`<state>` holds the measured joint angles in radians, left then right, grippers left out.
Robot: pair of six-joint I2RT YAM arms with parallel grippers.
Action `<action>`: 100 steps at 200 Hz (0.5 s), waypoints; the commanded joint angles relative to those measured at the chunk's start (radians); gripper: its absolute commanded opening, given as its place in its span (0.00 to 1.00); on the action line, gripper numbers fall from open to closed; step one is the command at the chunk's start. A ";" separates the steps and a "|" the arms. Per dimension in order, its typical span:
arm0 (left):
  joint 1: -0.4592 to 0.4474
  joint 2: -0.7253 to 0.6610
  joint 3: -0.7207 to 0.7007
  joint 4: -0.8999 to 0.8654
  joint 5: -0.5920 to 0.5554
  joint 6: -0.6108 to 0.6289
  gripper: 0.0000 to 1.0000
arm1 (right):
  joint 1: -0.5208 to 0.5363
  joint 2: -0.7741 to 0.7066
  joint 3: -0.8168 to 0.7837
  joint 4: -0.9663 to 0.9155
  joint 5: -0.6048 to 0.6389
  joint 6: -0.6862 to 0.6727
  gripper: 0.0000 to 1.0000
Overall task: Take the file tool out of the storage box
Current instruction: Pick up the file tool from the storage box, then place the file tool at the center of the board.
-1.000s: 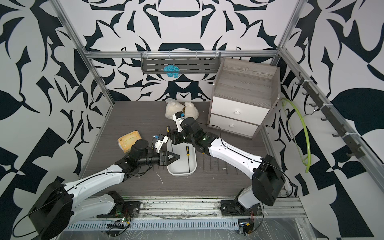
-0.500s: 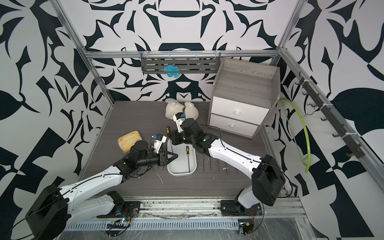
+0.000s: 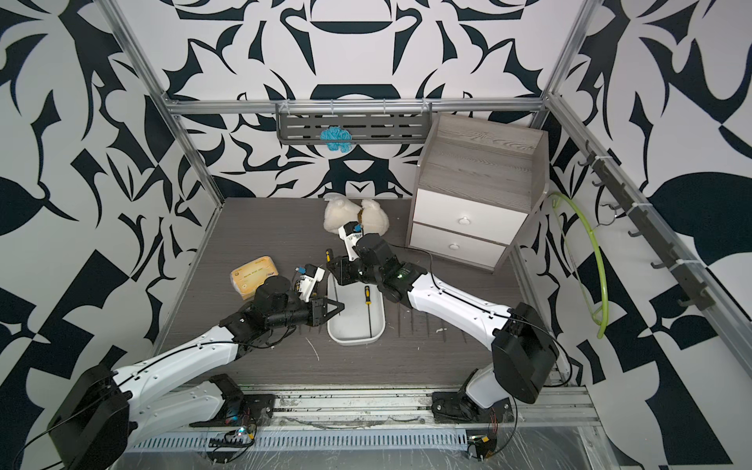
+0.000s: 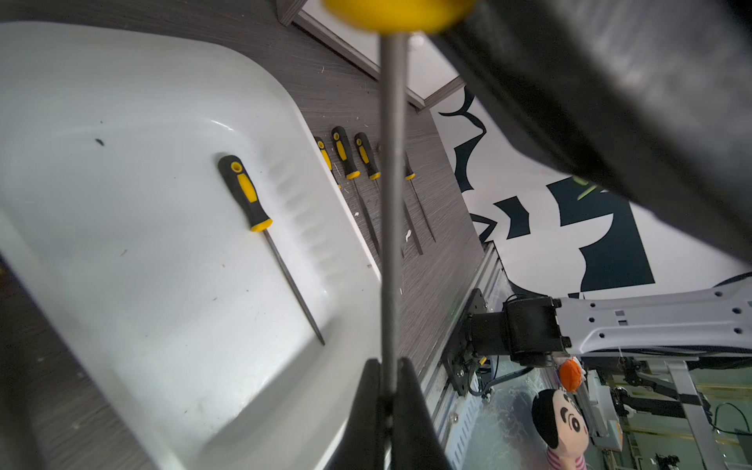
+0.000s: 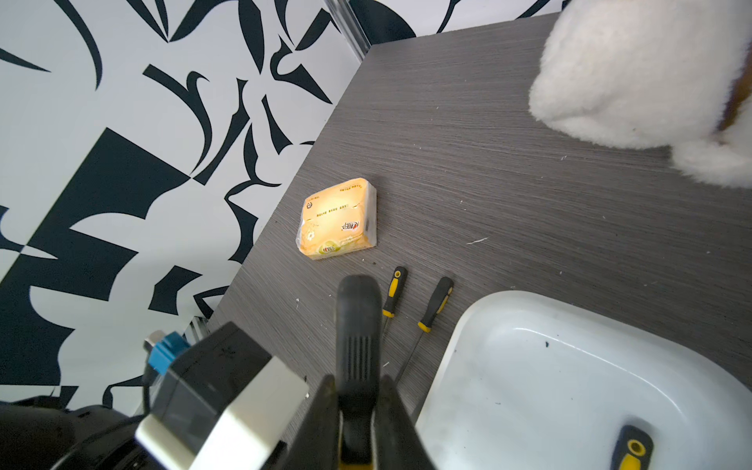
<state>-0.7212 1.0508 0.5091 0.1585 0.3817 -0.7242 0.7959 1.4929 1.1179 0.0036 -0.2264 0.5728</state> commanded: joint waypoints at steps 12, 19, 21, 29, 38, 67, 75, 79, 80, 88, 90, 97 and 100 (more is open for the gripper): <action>0.000 -0.090 0.106 -0.365 -0.214 0.081 0.00 | -0.001 -0.074 -0.004 -0.019 0.004 -0.039 0.33; 0.000 -0.109 0.126 -0.454 -0.282 0.089 0.00 | -0.001 -0.093 -0.008 -0.037 0.014 -0.054 0.34; 0.000 -0.113 0.131 -0.480 -0.303 0.089 0.00 | -0.001 -0.098 -0.009 -0.041 0.018 -0.057 0.34; -0.001 -0.128 0.158 -0.589 -0.388 0.086 0.00 | -0.005 -0.118 -0.010 -0.068 0.029 -0.077 0.34; 0.000 -0.140 0.180 -0.700 -0.473 0.078 0.00 | -0.007 -0.135 -0.014 -0.102 0.042 -0.099 0.35; 0.012 -0.125 0.209 -0.937 -0.658 -0.030 0.00 | -0.023 -0.174 -0.017 -0.187 0.063 -0.153 0.36; 0.021 -0.097 0.215 -0.966 -0.654 -0.028 0.00 | -0.029 -0.176 -0.015 -0.208 0.069 -0.164 0.36; 0.028 -0.081 0.215 -0.970 -0.637 -0.020 0.00 | -0.030 -0.176 -0.016 -0.218 0.073 -0.169 0.36; 0.031 -0.075 0.215 -0.969 -0.633 -0.019 0.00 | -0.030 -0.175 -0.016 -0.220 0.074 -0.169 0.36; 0.052 -0.037 0.213 -0.966 -0.598 -0.007 0.00 | -0.036 -0.177 -0.020 -0.232 0.079 -0.178 0.36; 0.058 -0.027 0.212 -0.964 -0.590 -0.004 0.00 | -0.037 -0.177 -0.022 -0.234 0.079 -0.180 0.36; 0.073 0.008 0.209 -0.962 -0.569 0.003 0.00 | -0.043 -0.177 -0.025 -0.241 0.082 -0.187 0.36; 0.080 0.025 0.210 -0.962 -0.563 0.007 0.00 | -0.046 -0.177 -0.027 -0.245 0.084 -0.188 0.36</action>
<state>-0.6827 0.9833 0.7120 -0.6605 -0.1608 -0.7223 0.7677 1.3251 1.1023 -0.1753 -0.1772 0.4404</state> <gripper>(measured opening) 0.058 0.362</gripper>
